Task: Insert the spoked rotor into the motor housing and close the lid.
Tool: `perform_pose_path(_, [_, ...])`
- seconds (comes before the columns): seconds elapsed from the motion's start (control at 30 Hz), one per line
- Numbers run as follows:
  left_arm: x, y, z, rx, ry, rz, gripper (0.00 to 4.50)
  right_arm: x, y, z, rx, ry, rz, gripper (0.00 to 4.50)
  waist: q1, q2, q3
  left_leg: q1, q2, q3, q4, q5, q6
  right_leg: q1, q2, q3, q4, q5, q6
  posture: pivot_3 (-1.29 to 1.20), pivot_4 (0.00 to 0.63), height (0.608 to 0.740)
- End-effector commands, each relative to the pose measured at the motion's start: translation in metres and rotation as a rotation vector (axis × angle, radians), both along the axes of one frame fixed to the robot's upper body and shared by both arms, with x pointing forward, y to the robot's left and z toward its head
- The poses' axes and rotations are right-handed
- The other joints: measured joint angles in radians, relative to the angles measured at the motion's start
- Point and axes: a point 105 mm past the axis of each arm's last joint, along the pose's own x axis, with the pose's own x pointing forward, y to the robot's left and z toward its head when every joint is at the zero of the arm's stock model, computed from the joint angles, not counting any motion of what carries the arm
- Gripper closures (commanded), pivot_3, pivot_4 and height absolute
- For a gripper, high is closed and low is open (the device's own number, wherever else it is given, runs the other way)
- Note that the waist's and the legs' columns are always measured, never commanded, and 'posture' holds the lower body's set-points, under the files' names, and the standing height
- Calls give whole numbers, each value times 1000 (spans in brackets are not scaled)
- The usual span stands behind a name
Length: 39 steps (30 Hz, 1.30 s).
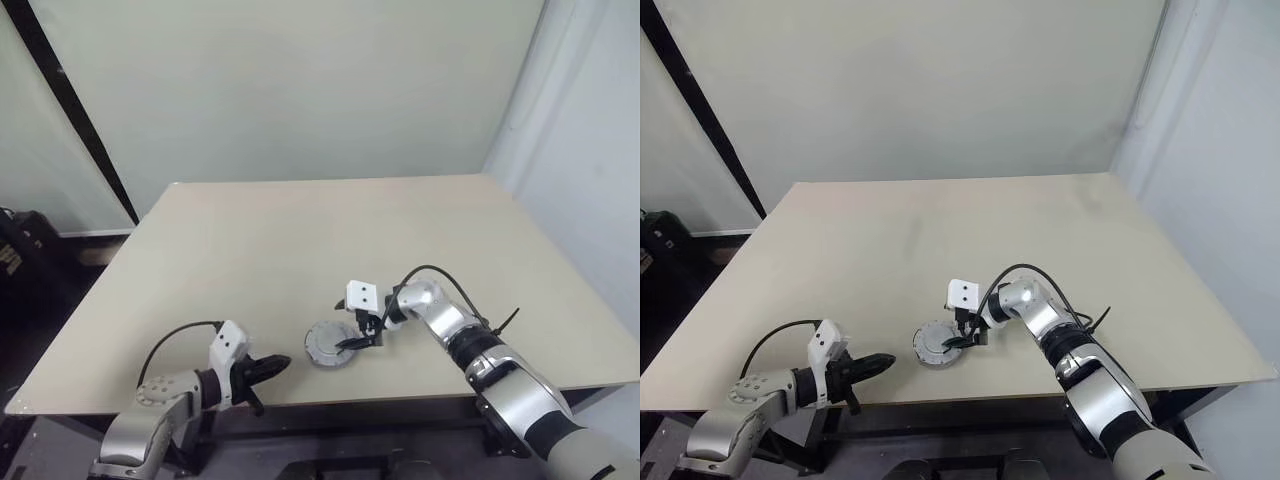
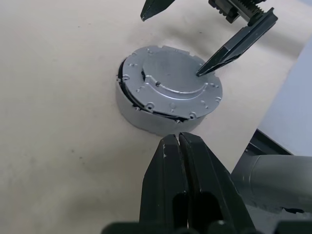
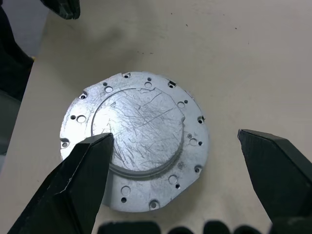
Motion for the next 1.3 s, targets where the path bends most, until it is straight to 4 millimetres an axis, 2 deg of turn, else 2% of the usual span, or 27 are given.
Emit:
perform_pose_path(0.03, [3,0,15,-6,-55,0,4500,0,3,0,-12,5,22,41,0,0,0,0,0,0,0,0,0,1,0,0,0,0,0,0,0,740])
perform_pose_path(0.33, [4,0,16,-3,-54,2,4500,-4,-5,4,-18,70,44,41,1,0,0,1,0,-1,0,0,0,1,0,0,0,0,0,0,0,740])
perform_pose_path(0.47, [5,-2,17,-5,-54,-4,4500,-3,-9,-1,-50,55,36,41,0,1,0,0,0,0,0,0,0,1,0,0,0,0,0,0,0,740])
perform_pose_path(0.93, [7,-6,17,-11,-55,-15,4500,-5,7,-7,26,144,-70,41,-12,1,0,1,0,-1,-2,0,0,0,0,0,0,0,0,0,0,740])
perform_pose_path(1.0, [7,-6,17,-12,-56,-15,4500,-6,7,-8,29,156,-76,581,-14,1,0,1,0,-1,-2,0,0,0,0,0,0,0,0,0,0,740])
perform_pose_path(1.3, [16,-16,16,-35,-78,-13,4500,-6,3,-8,16,156,-79,581,-14,1,0,1,0,-1,-1,0,0,1,0,0,0,0,0,0,0,740])
